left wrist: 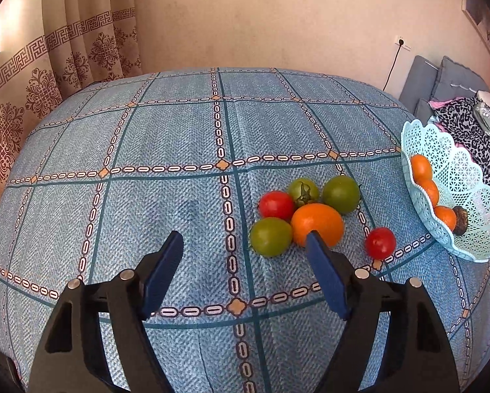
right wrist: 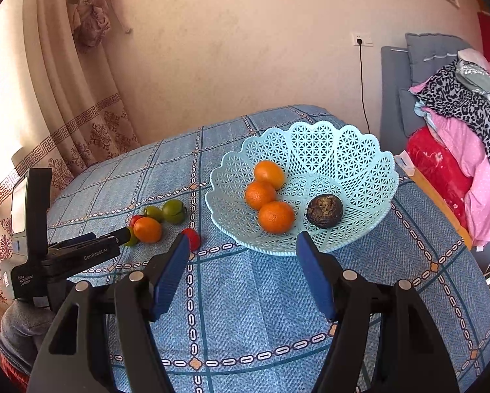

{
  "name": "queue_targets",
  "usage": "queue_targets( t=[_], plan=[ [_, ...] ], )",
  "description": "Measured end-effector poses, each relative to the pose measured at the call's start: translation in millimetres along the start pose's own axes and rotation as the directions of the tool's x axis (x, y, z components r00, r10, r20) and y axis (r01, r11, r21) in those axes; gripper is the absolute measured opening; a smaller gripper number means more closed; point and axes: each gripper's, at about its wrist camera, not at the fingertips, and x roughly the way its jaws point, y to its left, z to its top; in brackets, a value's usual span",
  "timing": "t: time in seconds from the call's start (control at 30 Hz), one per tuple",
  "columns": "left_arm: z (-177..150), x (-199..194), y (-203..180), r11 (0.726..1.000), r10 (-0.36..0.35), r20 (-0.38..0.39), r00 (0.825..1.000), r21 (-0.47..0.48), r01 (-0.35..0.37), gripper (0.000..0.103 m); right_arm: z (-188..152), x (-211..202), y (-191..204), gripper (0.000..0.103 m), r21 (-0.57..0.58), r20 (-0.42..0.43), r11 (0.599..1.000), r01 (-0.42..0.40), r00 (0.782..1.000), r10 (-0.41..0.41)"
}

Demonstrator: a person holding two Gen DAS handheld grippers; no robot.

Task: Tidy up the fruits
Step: 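Move both tools toward the cluster of tomatoes and the oval orange, then close the left tool on the large green tomato and lift it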

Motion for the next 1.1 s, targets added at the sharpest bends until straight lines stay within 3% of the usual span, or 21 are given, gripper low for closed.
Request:
queue_targets(
  t=[0.33,0.5,0.67,0.83,1.1],
  plan=[
    [1,16,2,0.999,-0.036,-0.012,0.999,0.011,0.036,0.059,-8,10,9,0.067,-0.017,-0.029,1.0,-0.017,0.999,0.017],
    [0,16,-4,0.995,-0.097,0.002,0.995,0.026,0.097,0.029,-14,15,17,0.067,-0.033,-0.05,0.999,-0.031,0.998,0.03],
    [-7,8,-11,0.993,-0.107,0.017,0.994,0.051,0.106,0.029,-20,18,27,0.067,-0.059,-0.068,0.997,-0.05,0.997,0.046],
    [-7,-11,-11,0.996,-0.057,0.064,0.996,0.066,0.053,0.029,-21,22,37,0.067,-0.082,-0.086,0.993,-0.08,0.994,0.073],
    [2,-34,16,0.999,-0.031,0.116,0.993,-0.018,0.033,0.029,-13,39,63,0.067,-0.125,-0.134,0.978,-0.164,0.98,0.147]
  ],
)
